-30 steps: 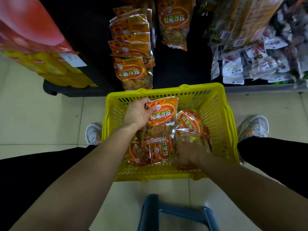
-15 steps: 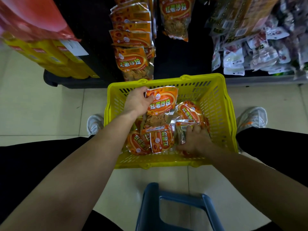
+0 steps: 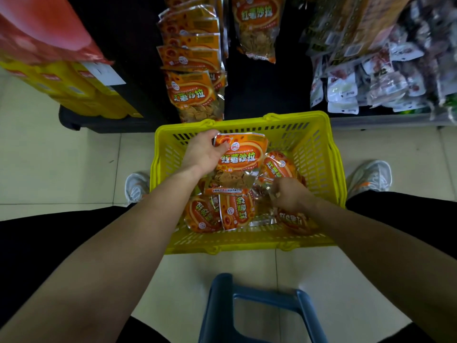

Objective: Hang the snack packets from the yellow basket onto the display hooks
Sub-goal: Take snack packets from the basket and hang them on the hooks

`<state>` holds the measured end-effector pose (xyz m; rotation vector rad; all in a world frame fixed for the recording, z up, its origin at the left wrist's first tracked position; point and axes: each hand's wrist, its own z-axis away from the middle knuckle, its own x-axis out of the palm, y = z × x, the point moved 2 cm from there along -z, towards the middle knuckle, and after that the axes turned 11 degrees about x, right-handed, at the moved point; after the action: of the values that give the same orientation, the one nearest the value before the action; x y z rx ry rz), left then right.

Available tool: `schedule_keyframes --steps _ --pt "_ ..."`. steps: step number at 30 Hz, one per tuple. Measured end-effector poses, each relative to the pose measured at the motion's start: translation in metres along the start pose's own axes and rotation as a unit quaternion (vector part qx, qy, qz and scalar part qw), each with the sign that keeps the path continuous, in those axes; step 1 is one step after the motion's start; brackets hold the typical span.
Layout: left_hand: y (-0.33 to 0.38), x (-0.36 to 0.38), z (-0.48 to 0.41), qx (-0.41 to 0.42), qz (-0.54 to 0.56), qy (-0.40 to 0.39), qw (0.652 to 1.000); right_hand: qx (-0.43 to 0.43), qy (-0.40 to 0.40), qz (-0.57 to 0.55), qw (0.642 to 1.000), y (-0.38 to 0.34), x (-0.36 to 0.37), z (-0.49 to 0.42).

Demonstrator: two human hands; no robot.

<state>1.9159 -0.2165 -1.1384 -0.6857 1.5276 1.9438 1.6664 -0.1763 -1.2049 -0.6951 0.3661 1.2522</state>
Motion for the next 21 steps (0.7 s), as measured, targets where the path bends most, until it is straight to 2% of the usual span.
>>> schedule_keyframes --steps 5,9,15,21 --pt "0.023 -0.008 0.009 0.04 -0.038 -0.014 0.998 -0.058 0.019 -0.021 0.998 -0.011 -0.033 0.016" --pt "0.047 -0.038 0.017 0.112 -0.062 -0.008 0.992 -0.102 0.012 -0.032 0.994 -0.032 -0.076 0.041" --pt "0.107 -0.106 0.034 0.211 -0.072 -0.013 0.975 -0.123 0.008 0.021 0.992 -0.048 -0.149 0.108" --pt "0.146 -0.159 0.061 0.247 -0.096 0.08 0.961 -0.178 0.016 -0.025 0.984 -0.065 -0.202 0.171"
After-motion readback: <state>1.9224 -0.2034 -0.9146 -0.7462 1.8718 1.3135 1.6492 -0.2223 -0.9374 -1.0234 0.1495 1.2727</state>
